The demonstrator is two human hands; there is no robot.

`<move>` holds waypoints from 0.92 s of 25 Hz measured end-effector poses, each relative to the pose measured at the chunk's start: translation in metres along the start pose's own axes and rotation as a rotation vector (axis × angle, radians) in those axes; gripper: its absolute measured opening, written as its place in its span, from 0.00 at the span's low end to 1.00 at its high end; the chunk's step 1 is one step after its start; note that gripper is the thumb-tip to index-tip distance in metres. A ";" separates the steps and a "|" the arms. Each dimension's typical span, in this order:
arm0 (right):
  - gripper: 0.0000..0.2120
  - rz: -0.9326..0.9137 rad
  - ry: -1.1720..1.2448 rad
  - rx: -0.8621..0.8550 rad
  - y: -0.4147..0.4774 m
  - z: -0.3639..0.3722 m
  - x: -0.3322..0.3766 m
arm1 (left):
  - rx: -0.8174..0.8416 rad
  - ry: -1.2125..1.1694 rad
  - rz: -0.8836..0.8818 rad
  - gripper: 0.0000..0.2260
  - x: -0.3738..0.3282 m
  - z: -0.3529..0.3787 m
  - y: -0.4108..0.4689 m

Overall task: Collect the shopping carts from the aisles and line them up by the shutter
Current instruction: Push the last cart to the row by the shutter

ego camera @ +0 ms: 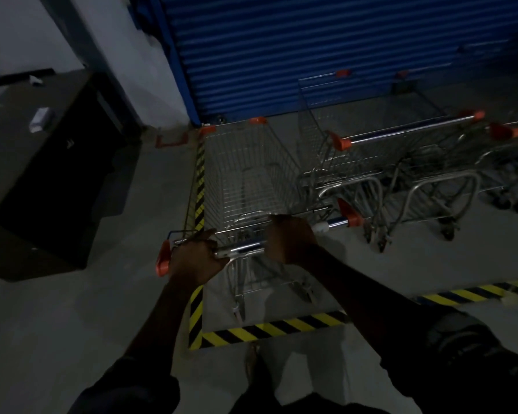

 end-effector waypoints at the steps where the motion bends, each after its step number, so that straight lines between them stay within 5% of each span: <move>1: 0.19 -0.007 -0.010 0.020 0.018 0.002 -0.001 | -0.023 -0.005 0.004 0.22 0.006 -0.005 0.015; 6: 0.18 0.036 -0.034 0.066 0.095 0.012 -0.009 | -0.094 -0.067 0.123 0.22 0.027 -0.023 0.081; 12: 0.29 -0.043 0.018 0.086 0.160 0.028 -0.021 | -0.085 -0.128 0.196 0.25 0.064 -0.003 0.153; 20: 0.15 -0.041 -0.021 -0.106 0.151 0.004 -0.070 | -0.111 -0.119 0.172 0.22 0.066 0.011 0.186; 23: 0.18 -0.039 -0.019 -0.105 0.141 0.005 -0.104 | -0.154 -0.064 0.164 0.22 0.046 -0.003 0.182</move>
Point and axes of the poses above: each hand's wrist, its own y-axis towards the middle knuckle, its own z-axis out of the palm, x = y × z, the point moved 9 cm from there along y, towards the middle knuckle, and after that the axes turned 9 degrees about -z, right-handed, at the moved point
